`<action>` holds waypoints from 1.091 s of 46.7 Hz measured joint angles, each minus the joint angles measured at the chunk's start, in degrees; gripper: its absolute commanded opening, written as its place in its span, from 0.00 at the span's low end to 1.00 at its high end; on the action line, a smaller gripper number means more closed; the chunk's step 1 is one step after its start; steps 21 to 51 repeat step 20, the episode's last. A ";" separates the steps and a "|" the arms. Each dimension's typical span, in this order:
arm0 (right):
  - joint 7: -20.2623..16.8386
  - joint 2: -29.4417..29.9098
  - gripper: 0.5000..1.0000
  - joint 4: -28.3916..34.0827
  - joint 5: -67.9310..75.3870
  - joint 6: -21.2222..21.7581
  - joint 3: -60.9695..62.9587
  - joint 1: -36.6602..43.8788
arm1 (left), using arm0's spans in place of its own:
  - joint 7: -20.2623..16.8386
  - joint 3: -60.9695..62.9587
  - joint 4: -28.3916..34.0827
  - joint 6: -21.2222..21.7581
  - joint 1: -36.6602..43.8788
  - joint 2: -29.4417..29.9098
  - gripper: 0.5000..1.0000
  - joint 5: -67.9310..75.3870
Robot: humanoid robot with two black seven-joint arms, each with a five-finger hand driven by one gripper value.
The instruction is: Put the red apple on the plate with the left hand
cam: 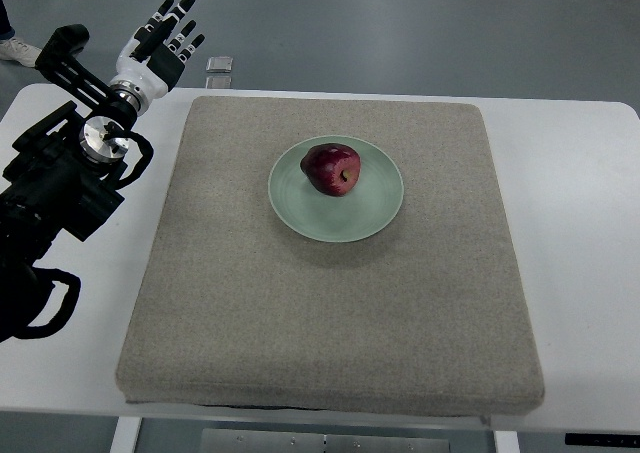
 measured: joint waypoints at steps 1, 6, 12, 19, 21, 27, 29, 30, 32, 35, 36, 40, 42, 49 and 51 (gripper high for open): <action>0.00 0.00 0.86 0.00 0.00 0.01 0.00 0.00 | 0.01 0.01 0.00 0.00 0.02 -0.03 0.98 -0.01; 0.00 0.00 0.86 0.17 0.15 0.13 0.12 0.00 | 0.05 0.14 -0.05 0.00 0.02 -0.03 0.98 0.00; 0.00 0.00 0.86 0.83 -0.25 0.79 -0.13 -0.27 | 0.05 0.14 -0.06 0.00 0.02 -0.03 0.98 0.00; 0.04 0.00 0.86 0.85 -0.39 0.89 -0.44 -0.52 | 0.09 0.09 -0.06 0.00 0.01 -0.17 0.98 0.00; 0.06 0.00 0.86 0.86 -0.39 0.90 -0.44 -0.52 | 0.09 0.08 -0.06 0.00 0.00 -0.17 0.98 0.00; 0.06 0.00 0.86 0.86 -0.39 0.90 -0.44 -0.52 | 0.09 0.08 -0.06 0.00 0.00 -0.17 0.98 0.00; 0.06 0.00 0.86 0.86 -0.39 0.90 -0.44 -0.52 | 0.09 0.08 -0.06 0.00 0.00 -0.17 0.98 0.00; 0.06 0.00 0.86 0.86 -0.39 0.90 -0.44 -0.52 | 0.09 0.08 -0.06 0.00 0.00 -0.17 0.98 0.00; 0.06 0.00 0.86 0.86 -0.39 0.90 -0.44 -0.52 | 0.09 0.08 -0.06 0.00 0.00 -0.17 0.98 0.00; 0.06 0.00 0.86 0.86 -0.39 0.90 -0.44 -0.52 | 0.09 0.08 -0.06 0.00 0.00 -0.17 0.98 0.00; 0.06 0.00 0.86 0.86 -0.39 0.90 -0.44 -0.52 | 0.09 0.08 -0.06 0.00 0.00 -0.17 0.98 0.00; 0.06 0.00 0.86 0.86 -0.39 0.90 -0.44 -0.52 | 0.09 0.08 -0.06 0.00 0.00 -0.17 0.98 0.00; 0.06 0.00 0.86 0.86 -0.39 0.90 -0.44 -0.52 | 0.09 0.08 -0.06 0.00 0.00 -0.17 0.98 0.00; 0.06 0.00 0.86 0.86 -0.39 0.90 -0.44 -0.52 | 0.09 0.08 -0.06 0.00 0.00 -0.17 0.98 0.00; 0.06 0.00 0.86 0.86 -0.39 0.90 -0.44 -0.52 | 0.09 0.08 -0.06 0.00 0.00 -0.17 0.98 0.00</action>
